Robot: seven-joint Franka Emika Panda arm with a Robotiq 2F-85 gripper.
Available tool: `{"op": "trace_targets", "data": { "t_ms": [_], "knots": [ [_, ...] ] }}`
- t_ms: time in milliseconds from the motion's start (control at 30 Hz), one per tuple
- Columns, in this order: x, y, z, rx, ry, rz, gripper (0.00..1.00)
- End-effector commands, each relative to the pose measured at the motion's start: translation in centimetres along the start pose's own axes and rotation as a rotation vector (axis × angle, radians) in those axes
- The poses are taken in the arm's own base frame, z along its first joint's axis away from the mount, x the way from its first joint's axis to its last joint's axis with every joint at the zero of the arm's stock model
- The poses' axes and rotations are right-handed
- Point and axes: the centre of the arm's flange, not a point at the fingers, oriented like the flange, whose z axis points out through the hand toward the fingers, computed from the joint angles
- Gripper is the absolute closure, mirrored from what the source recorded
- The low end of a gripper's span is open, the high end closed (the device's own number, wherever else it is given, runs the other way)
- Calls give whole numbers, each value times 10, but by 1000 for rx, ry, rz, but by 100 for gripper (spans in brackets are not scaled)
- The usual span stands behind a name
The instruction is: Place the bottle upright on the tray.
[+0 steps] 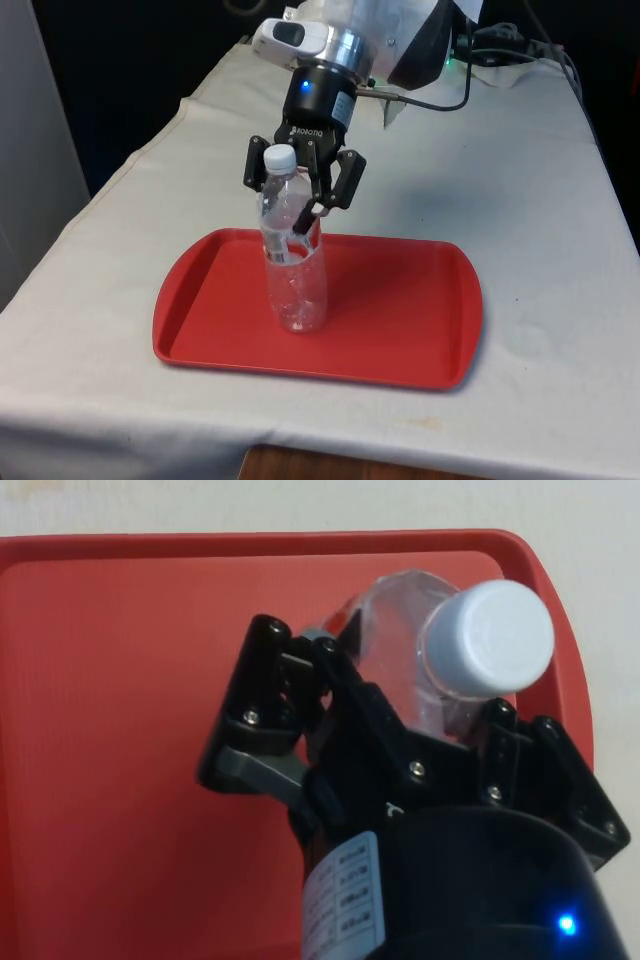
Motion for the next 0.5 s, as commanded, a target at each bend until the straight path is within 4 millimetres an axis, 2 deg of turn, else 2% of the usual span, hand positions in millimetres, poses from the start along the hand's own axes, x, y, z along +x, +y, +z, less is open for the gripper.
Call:
{"op": "trace_targets", "data": {
  "t_ms": [0,233,267,300,367,467],
  "knots": [
    [0,0,0,0,0,2,54],
    [-1,0,0,0,-1,0,19],
    [0,1,0,-1,-1,0,9],
    [0,-1,0,1,0,0,9],
    [0,-1,0,1,0,0,1],
    [0,0,0,-1,0,0,0]
  ]
}}
